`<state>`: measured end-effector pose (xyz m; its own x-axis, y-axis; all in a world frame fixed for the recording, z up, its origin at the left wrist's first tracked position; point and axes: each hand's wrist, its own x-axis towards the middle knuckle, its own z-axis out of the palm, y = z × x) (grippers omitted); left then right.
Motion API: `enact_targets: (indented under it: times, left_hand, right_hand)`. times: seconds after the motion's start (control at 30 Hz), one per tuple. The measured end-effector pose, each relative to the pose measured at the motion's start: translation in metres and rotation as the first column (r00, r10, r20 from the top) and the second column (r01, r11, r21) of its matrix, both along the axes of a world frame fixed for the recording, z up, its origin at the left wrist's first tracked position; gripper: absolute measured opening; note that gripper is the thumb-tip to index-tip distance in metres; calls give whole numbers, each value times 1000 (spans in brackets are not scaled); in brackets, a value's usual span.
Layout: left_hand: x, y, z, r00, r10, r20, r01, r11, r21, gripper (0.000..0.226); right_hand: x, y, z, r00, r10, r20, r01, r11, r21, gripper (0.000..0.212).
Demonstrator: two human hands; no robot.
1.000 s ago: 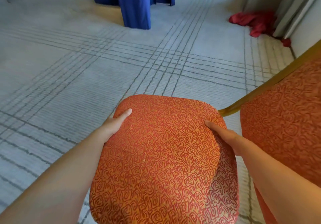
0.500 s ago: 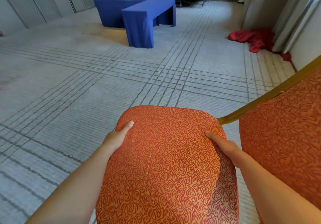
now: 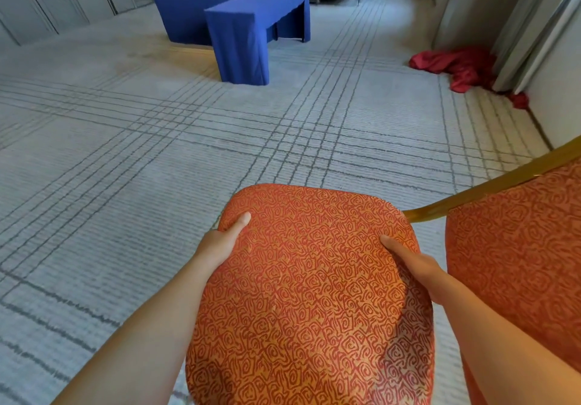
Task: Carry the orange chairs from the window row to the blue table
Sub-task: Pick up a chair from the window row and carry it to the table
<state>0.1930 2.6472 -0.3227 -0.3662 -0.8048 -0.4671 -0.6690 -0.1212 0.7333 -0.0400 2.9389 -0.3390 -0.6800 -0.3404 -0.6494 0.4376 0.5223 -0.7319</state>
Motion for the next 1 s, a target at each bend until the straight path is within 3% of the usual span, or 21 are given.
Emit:
enact_targets:
  times: [0.17,0.47,0.67,0.87,1.0]
  left_hand:
    - [-77,-81,11,998,-36,-43,35,999,-20,87]
    - [-221,-188,30,991,-125,-51,122,991,-48,87]
    - [-347,-244,4,992,-124,21,125,992,-30,104]
    - [-475,-306,8,993,-106,44,106,994,22,133]
    - [-541,-345,15,997,-76,26,76,997,-11,108]
  right_hand:
    - [-59,-68,9,999,-34,-17,34,999,-34,107]
    - [-181,-155,26,995,-89,-38,88,995,-37,103]
    - [-304,-220,16,993,-90,-81,92,996,17,92]
    - [-450,-280,17,995,-63,-75,68,996,64,113]
    - [-528,-327,6,999,-40,-23,42,996,78,116]
